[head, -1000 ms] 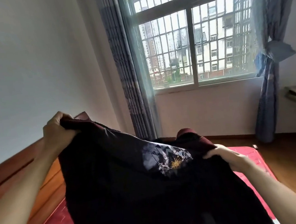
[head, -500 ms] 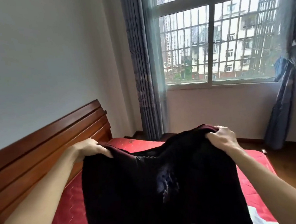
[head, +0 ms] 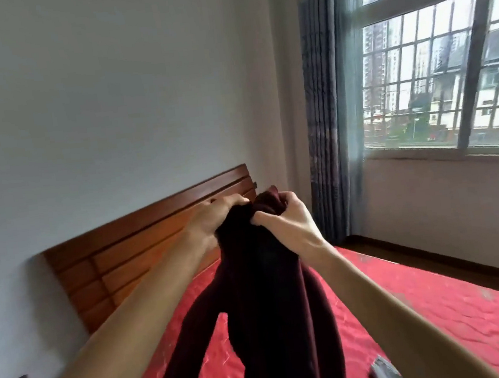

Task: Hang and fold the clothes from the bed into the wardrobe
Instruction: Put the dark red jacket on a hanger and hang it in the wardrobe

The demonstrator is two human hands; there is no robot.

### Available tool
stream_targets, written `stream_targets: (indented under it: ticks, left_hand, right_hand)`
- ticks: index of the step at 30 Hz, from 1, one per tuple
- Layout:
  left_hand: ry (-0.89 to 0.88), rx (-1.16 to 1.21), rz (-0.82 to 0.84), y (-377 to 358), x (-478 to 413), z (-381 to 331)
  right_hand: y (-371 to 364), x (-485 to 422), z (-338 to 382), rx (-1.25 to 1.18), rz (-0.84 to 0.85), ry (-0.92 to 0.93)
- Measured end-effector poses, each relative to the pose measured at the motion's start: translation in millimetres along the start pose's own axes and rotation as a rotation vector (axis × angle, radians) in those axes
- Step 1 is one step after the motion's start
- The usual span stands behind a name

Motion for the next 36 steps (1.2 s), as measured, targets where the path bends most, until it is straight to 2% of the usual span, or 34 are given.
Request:
stream_targets:
  ticks: [4, 8, 13, 15, 17, 19, 21, 26, 32, 36]
  left_hand:
    - [-0.034, -0.043, -0.134, 50, 62, -13]
    - [0.045, -0.170, -0.328, 99, 122, 6]
    - [0.092, -0.197, -0.428, 170, 197, 30]
    - [0.106, -0.196, -0.502, 201, 231, 39]
    - [0.122, -0.201, -0.618, 235, 267, 49]
    - [0.133, -0.190, -0.722, 263, 303, 56]
    - [0.159, -0.187, -0.832, 286, 344, 62]
    - [0.207, -0.082, -1.144, 352, 464, 73]
    - [0.220, -0.090, -1.366, 419, 605, 83]
    - [0.232, -0.068, -1.484, 457, 694, 86]
  right_hand:
    - [-70, 38, 22, -0.002, 0.318, 0.107]
    - [-133, 95, 32, 0.034, 0.619, 0.179]
    - [-190, 154, 48, -0.258, 0.948, 0.098]
    - [-212, 177, 57, -0.298, 1.033, 0.089]
    - [-237, 200, 64, -0.388, 1.089, 0.056]
    - [-264, 220, 66, -0.486, 1.112, -0.053]
    - [-288, 240, 73, -0.437, 1.107, -0.075]
    - [-351, 300, 96, -0.185, 1.078, 0.138]
    - [-429, 400, 134, -0.139, 1.043, 0.317]
    - [-488, 482, 169, -0.217, 1.168, 0.345]
Point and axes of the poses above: each hand's wrist, its own x-axis away from the middle knuckle, its own y-axis out of the back of the hand, z = x × y, the point moved 10 cm from there along -x, towards the middle knuckle, and after that the axes turned 12 degrees about -x, right-handed, at the moved point
